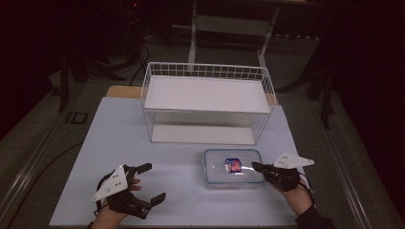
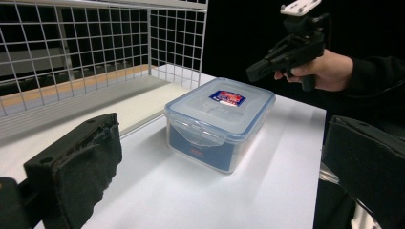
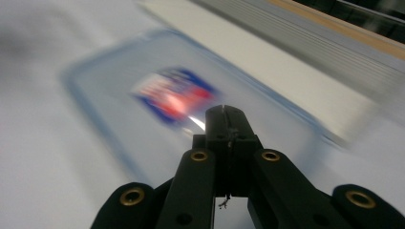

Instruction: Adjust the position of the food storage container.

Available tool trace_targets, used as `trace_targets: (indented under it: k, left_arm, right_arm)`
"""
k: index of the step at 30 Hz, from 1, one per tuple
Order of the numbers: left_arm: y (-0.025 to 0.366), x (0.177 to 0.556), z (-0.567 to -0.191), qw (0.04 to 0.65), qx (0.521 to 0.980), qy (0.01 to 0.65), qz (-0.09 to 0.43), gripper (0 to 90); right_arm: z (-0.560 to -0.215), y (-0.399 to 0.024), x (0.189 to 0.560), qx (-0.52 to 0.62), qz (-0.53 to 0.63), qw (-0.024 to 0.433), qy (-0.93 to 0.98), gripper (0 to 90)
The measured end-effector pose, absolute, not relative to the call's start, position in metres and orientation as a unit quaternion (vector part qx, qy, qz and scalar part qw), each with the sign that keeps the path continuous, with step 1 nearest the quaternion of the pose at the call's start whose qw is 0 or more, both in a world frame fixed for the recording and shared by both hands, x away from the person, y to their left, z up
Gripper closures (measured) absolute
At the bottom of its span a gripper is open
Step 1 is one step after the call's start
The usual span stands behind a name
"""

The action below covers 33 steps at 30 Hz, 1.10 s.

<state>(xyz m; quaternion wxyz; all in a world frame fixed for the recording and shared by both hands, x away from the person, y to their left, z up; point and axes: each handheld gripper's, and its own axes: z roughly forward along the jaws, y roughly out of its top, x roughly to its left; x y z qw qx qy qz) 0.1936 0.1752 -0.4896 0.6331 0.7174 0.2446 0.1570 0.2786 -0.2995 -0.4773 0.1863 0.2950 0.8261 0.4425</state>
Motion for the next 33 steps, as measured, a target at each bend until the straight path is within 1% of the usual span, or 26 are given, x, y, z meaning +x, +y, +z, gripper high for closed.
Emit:
trace_targets:
  k: [1,4,7,12,25,33]
  left_arm:
    - [0.175,0.194,-0.490,0.631,0.719,0.245,0.158,0.0]
    - [0.174,0.194,-0.490,0.631,0.719,0.246,0.156,0.0]
    - [0.174,0.195,-0.491,0.629,0.721,0.246,0.154,0.0]
    - [0.174,0.195,-0.491,0.631,0.720,0.247,0.153,0.0]
    - [0.174,0.196,-0.492,0.631,0.719,0.250,0.150,0.0]
    - [0.174,0.196,-0.492,0.630,0.719,0.251,0.148,0.0]
  right_arm:
    - [-0.482,-0.313,0.284,0.312,0.433,0.199,0.822,90.0]
    - [-0.491,-0.323,0.289,0.336,0.426,0.199,0.816,90.0]
    - [-0.500,-0.325,0.292,0.345,0.420,0.195,0.816,90.0]
    - [-0.502,-0.323,0.293,0.350,0.424,0.191,0.813,90.0]
    - [-0.502,-0.295,0.297,0.327,0.434,0.170,0.822,90.0]
    - [-0.501,-0.268,0.300,0.305,0.438,0.152,0.832,90.0]
